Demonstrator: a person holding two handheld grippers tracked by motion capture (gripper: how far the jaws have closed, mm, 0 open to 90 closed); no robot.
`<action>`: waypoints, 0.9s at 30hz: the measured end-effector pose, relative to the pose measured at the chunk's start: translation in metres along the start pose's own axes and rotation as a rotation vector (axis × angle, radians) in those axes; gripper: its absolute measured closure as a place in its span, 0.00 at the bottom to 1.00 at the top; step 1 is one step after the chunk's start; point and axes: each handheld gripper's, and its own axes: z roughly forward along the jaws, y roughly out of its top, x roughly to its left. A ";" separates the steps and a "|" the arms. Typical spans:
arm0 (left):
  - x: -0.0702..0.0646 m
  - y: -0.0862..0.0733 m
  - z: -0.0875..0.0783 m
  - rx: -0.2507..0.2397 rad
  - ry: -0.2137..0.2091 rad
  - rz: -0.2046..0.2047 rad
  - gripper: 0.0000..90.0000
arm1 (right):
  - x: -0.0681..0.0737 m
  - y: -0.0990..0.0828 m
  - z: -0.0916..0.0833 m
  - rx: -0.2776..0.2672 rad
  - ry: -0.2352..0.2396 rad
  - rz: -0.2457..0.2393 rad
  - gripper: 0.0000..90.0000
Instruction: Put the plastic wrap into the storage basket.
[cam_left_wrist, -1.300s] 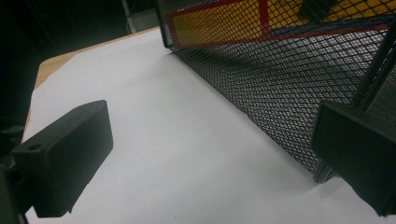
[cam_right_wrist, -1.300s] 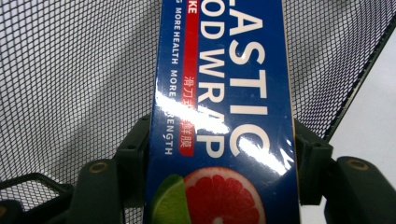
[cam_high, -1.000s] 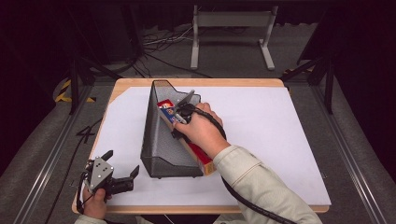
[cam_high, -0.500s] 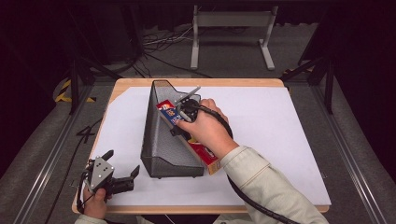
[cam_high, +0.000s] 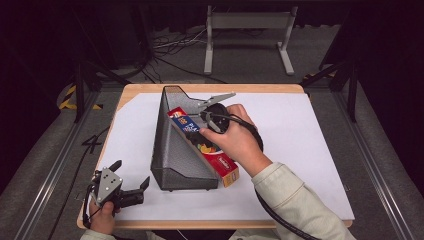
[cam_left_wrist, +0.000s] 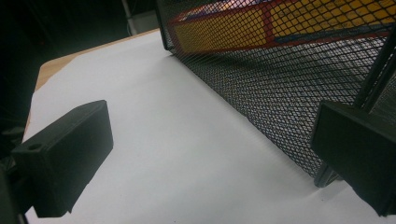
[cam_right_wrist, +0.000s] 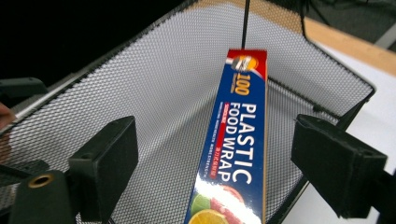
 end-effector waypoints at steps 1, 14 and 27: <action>0.000 0.000 0.000 0.000 0.000 0.000 0.00 | -0.001 -0.001 -0.003 -0.019 0.001 -0.008 0.17; 0.000 0.000 0.000 0.002 0.000 0.001 0.00 | -0.019 -0.016 -0.031 -0.099 0.001 -0.023 0.17; 0.000 0.000 0.000 0.005 0.003 0.000 0.00 | -0.059 -0.053 -0.078 -0.122 -0.052 -0.047 0.16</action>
